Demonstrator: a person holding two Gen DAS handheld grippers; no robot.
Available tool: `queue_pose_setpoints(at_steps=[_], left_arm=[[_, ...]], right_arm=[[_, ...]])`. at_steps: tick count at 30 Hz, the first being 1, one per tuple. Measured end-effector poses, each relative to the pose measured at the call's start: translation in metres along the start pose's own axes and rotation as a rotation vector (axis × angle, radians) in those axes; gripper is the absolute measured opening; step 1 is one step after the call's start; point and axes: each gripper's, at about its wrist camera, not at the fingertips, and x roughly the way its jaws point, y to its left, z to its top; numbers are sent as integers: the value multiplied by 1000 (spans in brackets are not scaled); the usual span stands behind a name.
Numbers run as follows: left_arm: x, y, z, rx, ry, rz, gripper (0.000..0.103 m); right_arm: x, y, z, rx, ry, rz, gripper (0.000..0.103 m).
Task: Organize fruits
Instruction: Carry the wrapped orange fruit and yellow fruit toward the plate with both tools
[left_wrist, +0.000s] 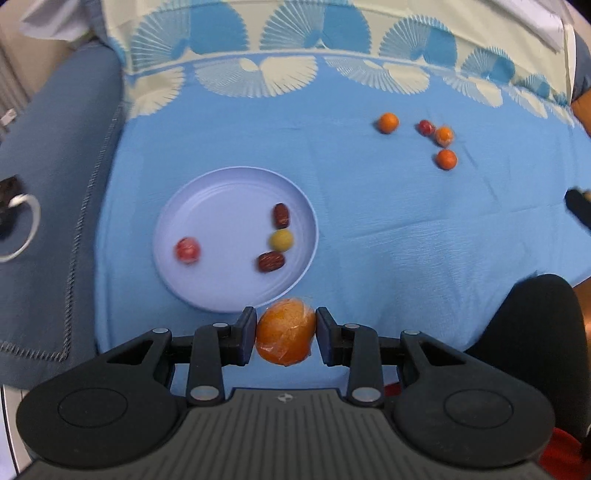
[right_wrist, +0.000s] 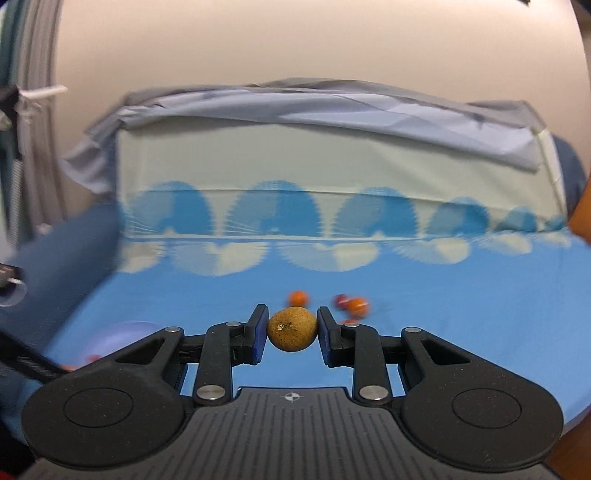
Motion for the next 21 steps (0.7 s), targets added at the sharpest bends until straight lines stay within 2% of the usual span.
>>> queue_pose_setpoints(at_steps=[4, 7, 10, 21], left_arm=[[-25, 4, -19, -8, -59, -10, 38], [-42, 2, -34, 7, -108, -21, 38], [-53, 4, -42, 1, -145, -22, 38], [-68, 33, -56, -97, -192, -16, 38]], right_arm=[[-16, 36, -1, -58, 20, 102, 30], [-26, 57, 1, -119, 16, 140, 30], [-34, 70, 4, -143, 10, 151, 30], [-42, 91, 4, -177, 24, 159, 30]])
